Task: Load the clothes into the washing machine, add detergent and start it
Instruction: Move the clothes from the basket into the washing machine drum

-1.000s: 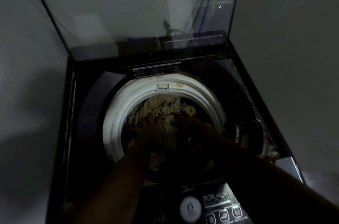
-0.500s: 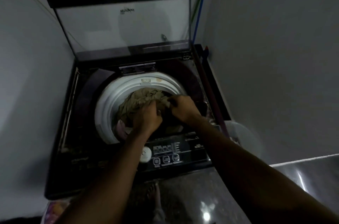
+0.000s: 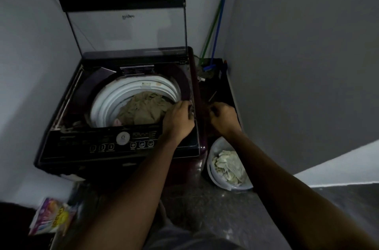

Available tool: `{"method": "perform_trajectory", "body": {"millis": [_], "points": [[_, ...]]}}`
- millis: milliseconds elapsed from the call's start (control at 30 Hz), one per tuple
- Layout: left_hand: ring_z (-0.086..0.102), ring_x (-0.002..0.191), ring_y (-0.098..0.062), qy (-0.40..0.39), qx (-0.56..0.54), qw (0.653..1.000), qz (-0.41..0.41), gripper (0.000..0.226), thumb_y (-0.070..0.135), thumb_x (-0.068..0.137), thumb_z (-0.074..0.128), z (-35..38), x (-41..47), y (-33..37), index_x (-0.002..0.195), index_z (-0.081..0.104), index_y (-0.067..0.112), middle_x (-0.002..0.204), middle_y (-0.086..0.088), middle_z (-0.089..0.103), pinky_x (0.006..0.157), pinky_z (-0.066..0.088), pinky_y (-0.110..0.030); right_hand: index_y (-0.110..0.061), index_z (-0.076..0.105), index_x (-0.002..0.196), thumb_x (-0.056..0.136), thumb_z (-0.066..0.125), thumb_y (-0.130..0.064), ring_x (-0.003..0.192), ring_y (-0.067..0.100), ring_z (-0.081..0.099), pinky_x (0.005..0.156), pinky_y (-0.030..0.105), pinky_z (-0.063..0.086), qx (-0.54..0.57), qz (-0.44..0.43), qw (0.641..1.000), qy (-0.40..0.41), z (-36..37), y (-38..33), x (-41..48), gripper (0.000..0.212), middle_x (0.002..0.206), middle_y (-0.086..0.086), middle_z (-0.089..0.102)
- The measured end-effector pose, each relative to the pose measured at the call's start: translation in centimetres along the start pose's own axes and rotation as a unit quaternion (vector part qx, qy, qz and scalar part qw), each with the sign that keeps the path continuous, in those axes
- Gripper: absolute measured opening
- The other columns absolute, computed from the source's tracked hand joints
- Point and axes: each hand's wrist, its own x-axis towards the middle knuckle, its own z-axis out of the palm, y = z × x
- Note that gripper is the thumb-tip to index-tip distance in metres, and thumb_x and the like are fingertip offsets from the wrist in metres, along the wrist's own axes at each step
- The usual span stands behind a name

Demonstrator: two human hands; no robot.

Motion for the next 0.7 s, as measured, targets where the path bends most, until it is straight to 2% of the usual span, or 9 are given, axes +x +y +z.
{"method": "perform_trajectory", "body": {"millis": [333,433,567,700], "points": [[0.051,0.122,-0.022,-0.033,0.075,0.993,0.081,0.041,0.024,0.095,0.051,5.8,0.1,6.6,0.135,0.05,0.018,0.131,-0.001,0.054,0.101,0.041,-0.037,-0.005,0.068,0.098,0.089,0.053,-0.011,0.087,0.028,0.062,0.068,0.028,0.043,-0.02,0.05,0.998,0.026,-3.5,7.4,-2.6,0.018,0.1,0.013,0.066],[0.05,0.123,-0.02,-0.057,0.073,0.991,0.095,0.041,0.023,0.096,0.05,8.8,0.5,7.3,0.136,0.049,0.017,0.133,0.0,0.054,0.101,0.041,-0.035,-0.004,0.068,0.096,0.09,0.054,-0.011,0.088,0.028,0.062,0.07,0.03,0.044,-0.018,0.086,0.996,0.03,-3.3,10.1,-3.2,0.016,0.099,0.014,0.067],[0.05,0.124,-0.019,-0.09,0.059,0.989,0.105,0.042,0.02,0.096,0.05,12.8,1.2,7.9,0.138,0.049,0.017,0.134,-0.001,0.054,0.101,0.039,-0.033,-0.006,0.069,0.096,0.089,0.056,-0.011,0.092,0.025,0.064,0.073,0.023,0.042,-0.01,0.118,0.992,0.034,-3.0,13.0,-3.2,0.016,0.101,0.012,0.069],[0.05,0.124,-0.02,-0.12,0.055,0.986,0.101,0.045,0.018,0.092,0.05,15.5,2.0,8.1,0.138,0.049,0.016,0.134,-0.002,0.054,0.102,0.038,-0.034,-0.006,0.069,0.098,0.088,0.056,-0.012,0.093,0.026,0.064,0.078,0.03,0.049,-0.015,0.141,0.99,0.023,-3.2,15.4,-2.9,0.018,0.103,0.012,0.069]]}}
